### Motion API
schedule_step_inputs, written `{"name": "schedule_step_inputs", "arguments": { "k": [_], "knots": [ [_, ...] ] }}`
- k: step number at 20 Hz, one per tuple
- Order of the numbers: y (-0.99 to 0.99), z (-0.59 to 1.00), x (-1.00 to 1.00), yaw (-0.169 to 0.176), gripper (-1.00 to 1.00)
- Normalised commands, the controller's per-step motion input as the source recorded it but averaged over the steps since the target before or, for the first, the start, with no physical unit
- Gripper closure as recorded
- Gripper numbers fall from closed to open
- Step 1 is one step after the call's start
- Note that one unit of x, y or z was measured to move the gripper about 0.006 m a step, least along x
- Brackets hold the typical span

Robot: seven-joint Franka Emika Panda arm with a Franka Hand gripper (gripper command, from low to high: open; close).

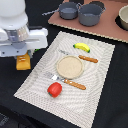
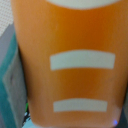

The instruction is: Interact with the objects in diverse but meaningful ways.

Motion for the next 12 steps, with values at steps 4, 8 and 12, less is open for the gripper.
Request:
{"name": "schedule_step_inputs", "arguments": {
  "k": [4,8,12],
  "knots": [
    [-0.1,-0.23,-0.5,0.122,1.0],
    [-0.1,-0.09,-0.19,0.201,1.0],
    [-0.17,-0.11,-0.26,0.158,1.0]
  ]
}}
